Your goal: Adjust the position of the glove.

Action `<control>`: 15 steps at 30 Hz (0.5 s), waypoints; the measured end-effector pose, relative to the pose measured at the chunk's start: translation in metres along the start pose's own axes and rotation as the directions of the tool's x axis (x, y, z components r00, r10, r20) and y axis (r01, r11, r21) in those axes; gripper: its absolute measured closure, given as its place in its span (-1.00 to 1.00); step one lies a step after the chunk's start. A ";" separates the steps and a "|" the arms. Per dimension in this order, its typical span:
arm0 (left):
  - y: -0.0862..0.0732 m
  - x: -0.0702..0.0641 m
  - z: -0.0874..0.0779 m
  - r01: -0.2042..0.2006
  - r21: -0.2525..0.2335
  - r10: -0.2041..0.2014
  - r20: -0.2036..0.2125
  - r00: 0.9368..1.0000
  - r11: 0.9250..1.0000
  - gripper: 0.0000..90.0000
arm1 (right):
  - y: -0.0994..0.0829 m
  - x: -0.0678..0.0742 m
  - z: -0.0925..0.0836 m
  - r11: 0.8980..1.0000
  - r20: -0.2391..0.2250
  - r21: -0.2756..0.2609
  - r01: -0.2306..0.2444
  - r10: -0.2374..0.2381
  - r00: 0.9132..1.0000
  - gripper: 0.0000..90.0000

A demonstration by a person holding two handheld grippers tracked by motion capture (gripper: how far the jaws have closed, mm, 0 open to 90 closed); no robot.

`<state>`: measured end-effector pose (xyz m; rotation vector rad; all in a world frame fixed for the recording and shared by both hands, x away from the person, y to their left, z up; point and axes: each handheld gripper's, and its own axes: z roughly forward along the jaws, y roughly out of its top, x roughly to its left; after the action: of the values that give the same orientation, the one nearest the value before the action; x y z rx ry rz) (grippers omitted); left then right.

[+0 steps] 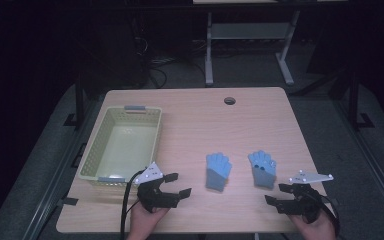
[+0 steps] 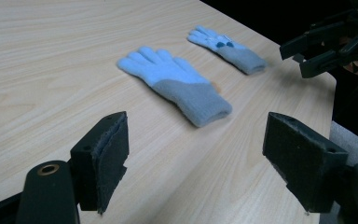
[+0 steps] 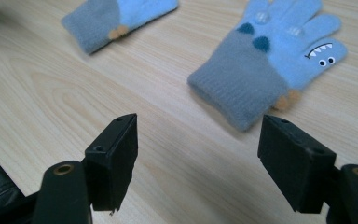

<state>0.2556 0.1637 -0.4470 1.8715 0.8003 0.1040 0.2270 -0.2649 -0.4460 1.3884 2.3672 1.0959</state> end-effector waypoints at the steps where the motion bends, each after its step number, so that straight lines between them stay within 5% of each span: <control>1: 0.000 0.000 0.000 -0.001 -0.002 0.001 -0.001 1.000 1.000 -0.51 | 0.000 0.000 0.000 1.000 0.000 0.000 0.000 0.000 1.000 -0.37; 15: -0.002 -0.002 -0.002 -0.006 0.003 0.006 -0.004 1.000 1.000 -0.51 | 0.012 0.004 0.004 1.000 0.000 0.000 0.027 -0.027 1.000 -0.40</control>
<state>0.2525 0.1645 -0.4472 1.8773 0.7977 0.1102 0.2352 -0.2558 -0.4399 1.3520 2.3783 1.0888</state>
